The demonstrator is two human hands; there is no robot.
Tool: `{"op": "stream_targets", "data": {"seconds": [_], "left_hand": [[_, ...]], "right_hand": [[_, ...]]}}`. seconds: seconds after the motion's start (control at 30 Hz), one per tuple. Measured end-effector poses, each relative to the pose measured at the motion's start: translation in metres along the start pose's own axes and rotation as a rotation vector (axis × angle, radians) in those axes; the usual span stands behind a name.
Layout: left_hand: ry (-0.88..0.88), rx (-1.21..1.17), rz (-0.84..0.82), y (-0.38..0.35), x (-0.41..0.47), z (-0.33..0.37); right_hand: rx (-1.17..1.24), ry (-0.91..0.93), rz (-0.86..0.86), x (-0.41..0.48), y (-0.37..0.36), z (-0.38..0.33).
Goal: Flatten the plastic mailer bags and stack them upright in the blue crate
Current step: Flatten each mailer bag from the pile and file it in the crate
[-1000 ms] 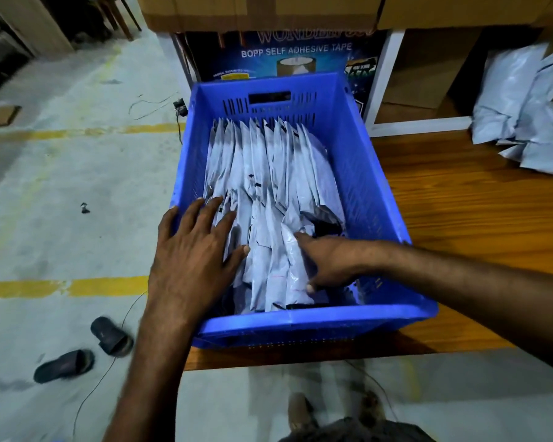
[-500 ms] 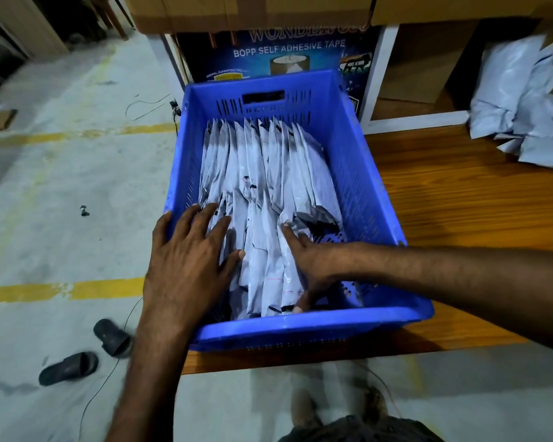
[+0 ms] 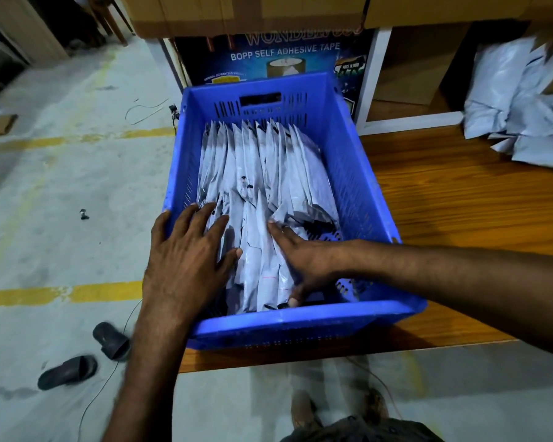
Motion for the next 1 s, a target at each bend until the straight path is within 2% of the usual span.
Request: {"op": "stream_targets", "data": {"seconds": [0.2,0.33,0.43,0.53,0.63,0.77,0.9,1.0], "left_hand": [[0.005,-0.011,-0.014,-0.001,-0.001,-0.001],[0.003,-0.029,0.006,0.0,-0.001,-0.002],[0.009,-0.073,0.035,0.003,-0.001,-0.002],[0.054,-0.18,0.073,0.009,0.001,-0.007],[0.127,-0.298,0.128,0.023,-0.002,-0.013],[0.261,-0.426,0.182,0.055,-0.018,0.008],[0.27,-0.521,0.241,0.086,-0.03,0.082],[0.316,-0.604,0.367,0.112,-0.04,0.139]], "right_hand": [[-0.033,-0.005,0.003,0.002,0.002,-0.001],[-0.095,-0.033,0.04,-0.024,0.031,-0.012],[-0.27,0.012,0.247,-0.052,0.068,-0.022],[-0.349,0.071,0.495,-0.088,0.099,-0.031],[-0.278,0.109,0.731,-0.13,0.123,-0.025],[-0.115,0.298,0.967,-0.179,0.12,-0.003],[0.023,0.368,1.07,-0.216,0.11,0.034],[0.107,0.377,1.06,-0.239,0.103,0.07]]}}
Point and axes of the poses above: each hand's wrist, its own x-axis towards the middle knuckle, its own y-axis out of the back of the hand, z = x × y, the point moved 10 cm from there along x, towards the middle knuckle, and after that the axes turned 14 degrees about x, right-handed, at the moved point
